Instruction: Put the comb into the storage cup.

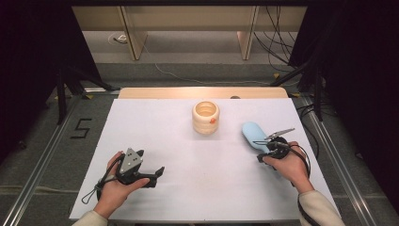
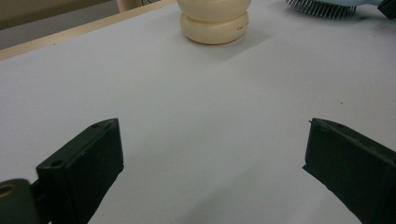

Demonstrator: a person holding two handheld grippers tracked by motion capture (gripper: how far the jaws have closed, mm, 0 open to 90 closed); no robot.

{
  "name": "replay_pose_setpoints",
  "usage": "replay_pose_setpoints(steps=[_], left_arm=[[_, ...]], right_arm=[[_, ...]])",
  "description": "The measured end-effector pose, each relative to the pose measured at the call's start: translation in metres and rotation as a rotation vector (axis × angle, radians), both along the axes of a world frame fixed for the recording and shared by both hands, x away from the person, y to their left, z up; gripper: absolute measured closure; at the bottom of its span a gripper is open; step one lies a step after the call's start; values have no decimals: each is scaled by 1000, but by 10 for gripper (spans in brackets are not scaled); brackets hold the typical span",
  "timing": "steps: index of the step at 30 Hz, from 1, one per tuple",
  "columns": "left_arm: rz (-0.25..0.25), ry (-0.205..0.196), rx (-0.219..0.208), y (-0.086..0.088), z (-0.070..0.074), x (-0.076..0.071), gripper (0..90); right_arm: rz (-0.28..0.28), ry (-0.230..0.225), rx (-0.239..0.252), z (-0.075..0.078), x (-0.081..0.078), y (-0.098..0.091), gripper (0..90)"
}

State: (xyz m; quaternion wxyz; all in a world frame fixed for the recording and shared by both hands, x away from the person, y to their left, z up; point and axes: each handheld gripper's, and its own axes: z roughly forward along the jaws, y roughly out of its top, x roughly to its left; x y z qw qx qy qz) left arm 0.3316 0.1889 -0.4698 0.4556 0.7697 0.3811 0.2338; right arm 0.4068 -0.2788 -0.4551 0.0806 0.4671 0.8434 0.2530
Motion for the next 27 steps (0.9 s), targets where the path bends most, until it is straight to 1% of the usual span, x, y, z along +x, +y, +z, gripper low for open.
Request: replay_pose_setpoints(steps=[1,4,5,7,10,12,13,14,15,16,18,20,23,25,27], left_arm=[[0,0,0,0,0,0,37],[3,3,-3,0,0,0,38],[3,3,-3,0,0,0,39],[2,4,-4,0,0,0,38],[2,3,-4,0,0,0,39],[2,3,-4,0,0,0,39],[2,4,-4,0,0,0,39],[1,3,-3,0,0,0,39],[1,3,-3,0,0,0,39],[1,3,-3,0,0,0,39],[2,4,-4,0,0,0,39],[1,3,-2,0,0,1,39],[0,4,-1,-1,-1,1,40],[1,5,-1,-1,-1,1,40],[2,5,-2,-1,-1,1,40]], right_arm=[[8,-23,12,1,-1,0,814],[5,-84,62,4,-3,-1,744],[7,-111,80,5,-3,-2,705],[-16,-157,116,8,-4,-4,632],[-27,-223,157,12,-4,-7,528],[-23,-255,175,13,-5,-7,455],[-18,-278,186,14,-5,-7,423],[-9,-307,201,16,-4,-6,347],[-9,-307,201,16,-4,-6,347],[-6,-321,205,16,-4,-6,301],[-5,-366,207,18,-3,-7,241],[-10,-393,214,20,-2,-8,173],[0,-426,213,23,0,-12,150],[-11,-447,221,24,2,-15,134],[-30,-467,232,27,4,-18,100]])
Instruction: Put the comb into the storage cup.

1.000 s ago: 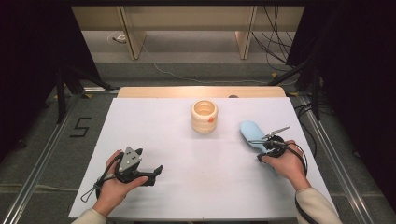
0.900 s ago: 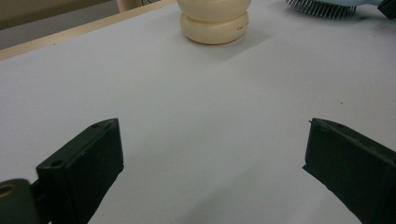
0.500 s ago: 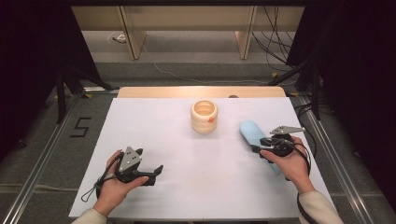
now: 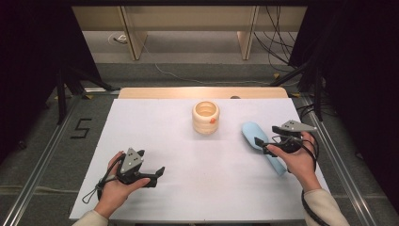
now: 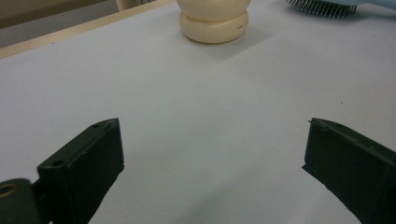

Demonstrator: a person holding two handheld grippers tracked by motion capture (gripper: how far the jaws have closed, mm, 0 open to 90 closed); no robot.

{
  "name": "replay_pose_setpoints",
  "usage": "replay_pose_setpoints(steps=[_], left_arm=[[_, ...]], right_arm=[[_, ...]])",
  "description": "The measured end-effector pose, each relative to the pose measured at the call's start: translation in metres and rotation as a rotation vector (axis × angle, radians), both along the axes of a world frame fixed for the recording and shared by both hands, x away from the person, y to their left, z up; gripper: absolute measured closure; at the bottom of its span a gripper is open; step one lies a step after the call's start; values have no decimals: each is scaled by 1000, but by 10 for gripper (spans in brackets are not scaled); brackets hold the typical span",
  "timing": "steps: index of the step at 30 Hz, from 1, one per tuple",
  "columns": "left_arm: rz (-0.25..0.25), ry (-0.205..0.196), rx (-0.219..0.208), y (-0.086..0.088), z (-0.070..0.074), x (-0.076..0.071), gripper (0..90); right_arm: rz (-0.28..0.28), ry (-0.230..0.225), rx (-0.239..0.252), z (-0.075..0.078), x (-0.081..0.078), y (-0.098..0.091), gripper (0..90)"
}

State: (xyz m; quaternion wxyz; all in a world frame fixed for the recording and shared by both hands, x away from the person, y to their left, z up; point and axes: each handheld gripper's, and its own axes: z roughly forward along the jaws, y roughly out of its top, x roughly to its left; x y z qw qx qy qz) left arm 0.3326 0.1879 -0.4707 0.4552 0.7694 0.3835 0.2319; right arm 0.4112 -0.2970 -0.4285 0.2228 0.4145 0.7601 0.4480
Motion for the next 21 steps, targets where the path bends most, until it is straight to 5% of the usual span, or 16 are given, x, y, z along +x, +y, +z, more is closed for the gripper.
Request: replay_pose_setpoints(steps=[7,11,21], left_arm=[[-5,4,-1,-1,0,0,40],[-6,5,0,-2,-1,1,40],[-11,7,1,-3,-1,2,42]], right_arm=[[-46,-36,23,12,8,-11,65],[-50,-23,-8,15,13,-14,32],[-8,142,-154,14,26,-12,30]])
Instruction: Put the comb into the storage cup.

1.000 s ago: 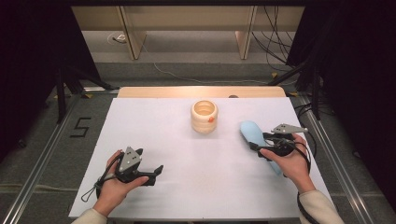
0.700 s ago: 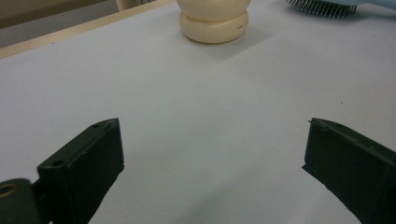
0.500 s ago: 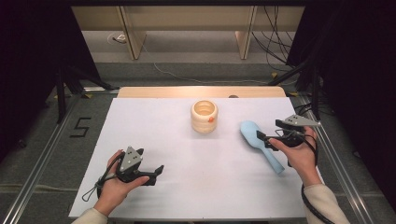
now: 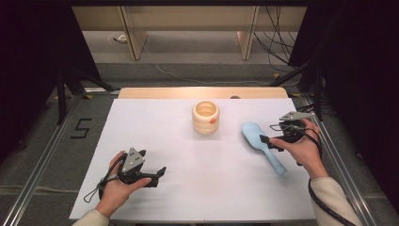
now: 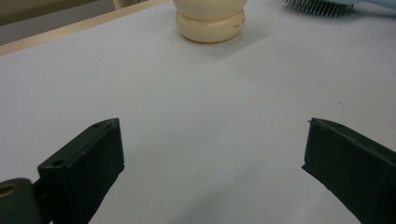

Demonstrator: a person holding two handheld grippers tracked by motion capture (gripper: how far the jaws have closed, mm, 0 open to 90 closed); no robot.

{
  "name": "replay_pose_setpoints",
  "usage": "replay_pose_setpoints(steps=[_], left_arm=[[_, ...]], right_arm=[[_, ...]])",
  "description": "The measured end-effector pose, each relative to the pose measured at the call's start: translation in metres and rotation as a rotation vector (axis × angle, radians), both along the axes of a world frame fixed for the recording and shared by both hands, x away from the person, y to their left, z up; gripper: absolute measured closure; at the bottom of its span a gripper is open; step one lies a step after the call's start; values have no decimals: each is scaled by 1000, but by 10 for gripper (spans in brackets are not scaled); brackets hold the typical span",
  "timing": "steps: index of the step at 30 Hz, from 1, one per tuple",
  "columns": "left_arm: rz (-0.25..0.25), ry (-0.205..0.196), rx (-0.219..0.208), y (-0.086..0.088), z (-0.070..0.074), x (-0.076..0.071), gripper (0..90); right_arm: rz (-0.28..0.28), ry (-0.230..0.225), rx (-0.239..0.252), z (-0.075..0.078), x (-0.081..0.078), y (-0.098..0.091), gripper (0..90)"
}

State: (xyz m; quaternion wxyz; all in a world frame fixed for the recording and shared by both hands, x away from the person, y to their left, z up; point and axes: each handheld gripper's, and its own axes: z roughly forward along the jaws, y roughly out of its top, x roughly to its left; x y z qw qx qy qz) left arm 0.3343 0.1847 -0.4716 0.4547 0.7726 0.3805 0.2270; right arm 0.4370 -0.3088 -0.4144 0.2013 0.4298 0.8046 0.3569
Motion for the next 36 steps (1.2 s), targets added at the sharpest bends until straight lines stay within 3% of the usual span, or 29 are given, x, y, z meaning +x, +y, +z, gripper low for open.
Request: replay_pose_setpoints(steps=[4,13,19,28,36], left_arm=[[-3,0,1,-1,0,0,43],[-4,1,-2,-1,0,0,44],[-5,3,-2,-1,0,1,44],[-6,2,-2,0,0,1,45],[-4,4,-4,-2,-1,0,47]], right_arm=[[8,101,-74,-3,6,1,37],[7,345,-179,-14,19,9,118],[16,462,-244,-25,28,19,142],[0,545,-293,-36,35,29,185],[-11,571,-306,-38,36,31,273]])
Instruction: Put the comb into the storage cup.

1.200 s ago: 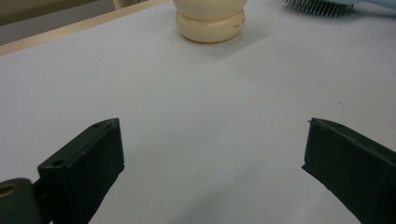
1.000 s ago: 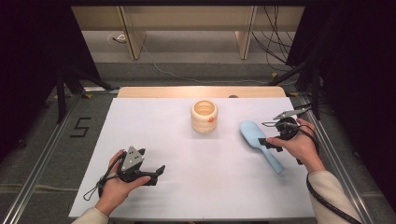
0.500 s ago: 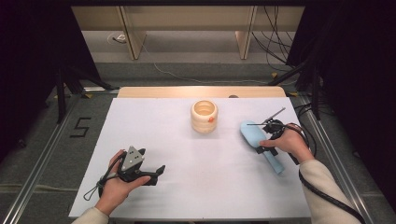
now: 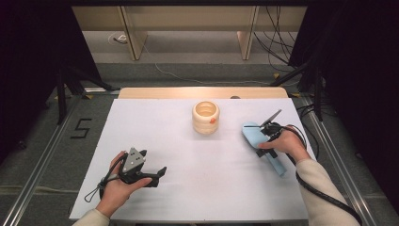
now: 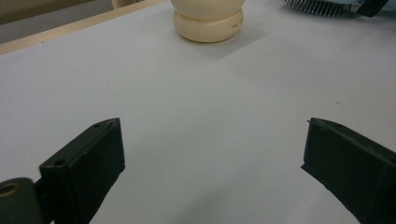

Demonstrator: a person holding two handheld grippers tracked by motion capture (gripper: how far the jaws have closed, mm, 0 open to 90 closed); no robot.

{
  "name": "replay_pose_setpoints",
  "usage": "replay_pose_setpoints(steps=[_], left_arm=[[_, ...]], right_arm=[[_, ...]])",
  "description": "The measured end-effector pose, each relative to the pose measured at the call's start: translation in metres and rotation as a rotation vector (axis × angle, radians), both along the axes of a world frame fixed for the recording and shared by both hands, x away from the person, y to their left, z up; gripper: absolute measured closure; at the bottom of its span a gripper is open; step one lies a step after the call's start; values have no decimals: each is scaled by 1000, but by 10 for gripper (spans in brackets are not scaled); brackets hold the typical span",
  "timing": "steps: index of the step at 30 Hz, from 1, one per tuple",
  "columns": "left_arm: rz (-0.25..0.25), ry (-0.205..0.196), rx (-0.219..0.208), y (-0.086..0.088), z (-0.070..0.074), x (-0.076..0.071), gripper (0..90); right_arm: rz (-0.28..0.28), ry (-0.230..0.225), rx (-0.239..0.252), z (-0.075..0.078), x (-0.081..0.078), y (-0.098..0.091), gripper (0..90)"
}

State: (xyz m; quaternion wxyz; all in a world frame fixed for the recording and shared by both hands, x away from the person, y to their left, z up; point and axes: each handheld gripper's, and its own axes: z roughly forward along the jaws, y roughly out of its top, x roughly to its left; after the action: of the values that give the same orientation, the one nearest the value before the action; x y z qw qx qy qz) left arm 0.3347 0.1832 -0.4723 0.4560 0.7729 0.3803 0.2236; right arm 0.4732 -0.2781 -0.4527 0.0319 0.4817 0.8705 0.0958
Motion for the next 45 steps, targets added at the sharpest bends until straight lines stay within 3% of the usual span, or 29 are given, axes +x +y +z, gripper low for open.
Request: replay_pose_setpoints(steps=[25,33,45], left_arm=[[-1,-3,1,0,0,0,52],[-1,-1,-3,0,0,0,54],[0,-1,-3,0,0,0,56]], right_arm=[[-39,48,-97,0,4,10,569],[-36,65,-103,1,4,14,686],[-47,44,-93,1,-1,13,702]])
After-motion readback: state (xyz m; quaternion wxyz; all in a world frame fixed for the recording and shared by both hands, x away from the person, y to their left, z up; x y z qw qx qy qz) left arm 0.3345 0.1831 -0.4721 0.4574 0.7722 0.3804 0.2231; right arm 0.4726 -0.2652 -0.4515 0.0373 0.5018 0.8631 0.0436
